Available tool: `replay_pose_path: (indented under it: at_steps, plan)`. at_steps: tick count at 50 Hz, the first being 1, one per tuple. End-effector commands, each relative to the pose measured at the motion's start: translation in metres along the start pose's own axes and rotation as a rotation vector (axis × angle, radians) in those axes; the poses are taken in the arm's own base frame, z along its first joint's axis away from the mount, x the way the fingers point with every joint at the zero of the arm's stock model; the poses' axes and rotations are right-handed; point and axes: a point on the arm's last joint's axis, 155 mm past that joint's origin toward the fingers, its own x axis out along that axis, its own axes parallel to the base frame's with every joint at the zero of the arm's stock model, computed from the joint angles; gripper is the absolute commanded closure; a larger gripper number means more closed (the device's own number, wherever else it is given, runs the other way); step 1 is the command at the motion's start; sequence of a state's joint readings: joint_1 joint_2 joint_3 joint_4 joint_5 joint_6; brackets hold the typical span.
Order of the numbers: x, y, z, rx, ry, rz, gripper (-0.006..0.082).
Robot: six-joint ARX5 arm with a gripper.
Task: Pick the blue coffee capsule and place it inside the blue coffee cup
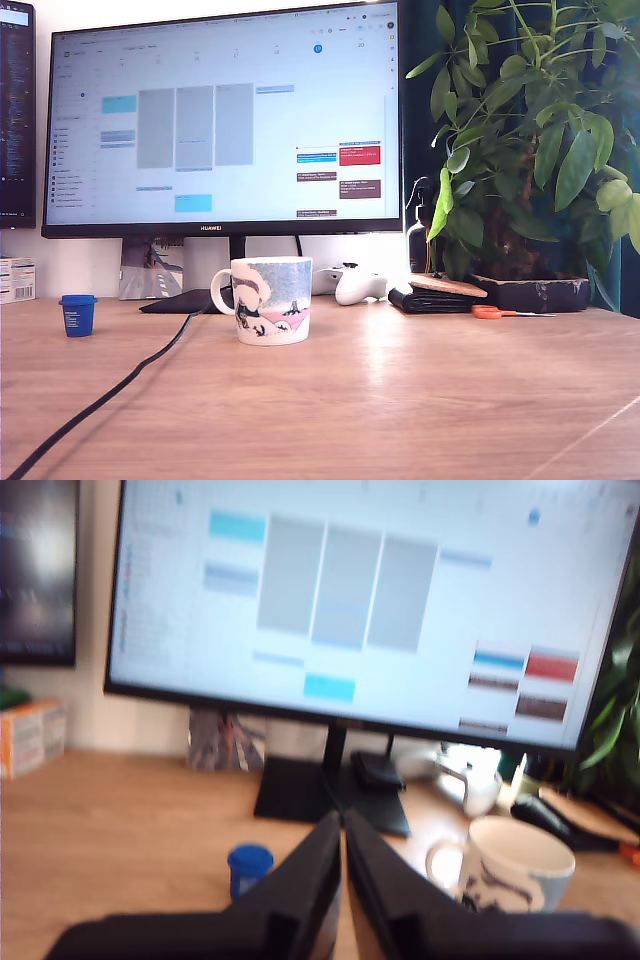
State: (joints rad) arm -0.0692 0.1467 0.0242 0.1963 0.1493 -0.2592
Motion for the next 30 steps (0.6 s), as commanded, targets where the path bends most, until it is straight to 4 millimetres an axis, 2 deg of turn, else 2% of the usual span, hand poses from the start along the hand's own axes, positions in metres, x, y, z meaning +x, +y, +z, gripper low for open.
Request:
replay_pose_path:
  at_steps: [1, 7, 10, 12, 18, 20, 30]
  plan:
    - [0.005, 0.001, -0.005, -0.007, 0.020, -0.003, 0.0786]
    - [0.015, -0.001, -0.011, -0.009, 0.045, -0.024, 0.0774]
    - [0.021, -0.001, -0.015, -0.007, 0.057, -0.032, 0.0711]
    - [0.024, -0.002, -0.018, 0.007, 0.068, -0.039, 0.0606]
    - [0.038, 0.000, -0.029, 0.081, 0.114, -0.045, 0.0176]
    - [0.042, 0.001, -0.034, 0.102, 0.139, -0.046, 0.0113]
    - [0.072, 0.004, -0.054, 0.165, 0.229, -0.053, 0.0102]
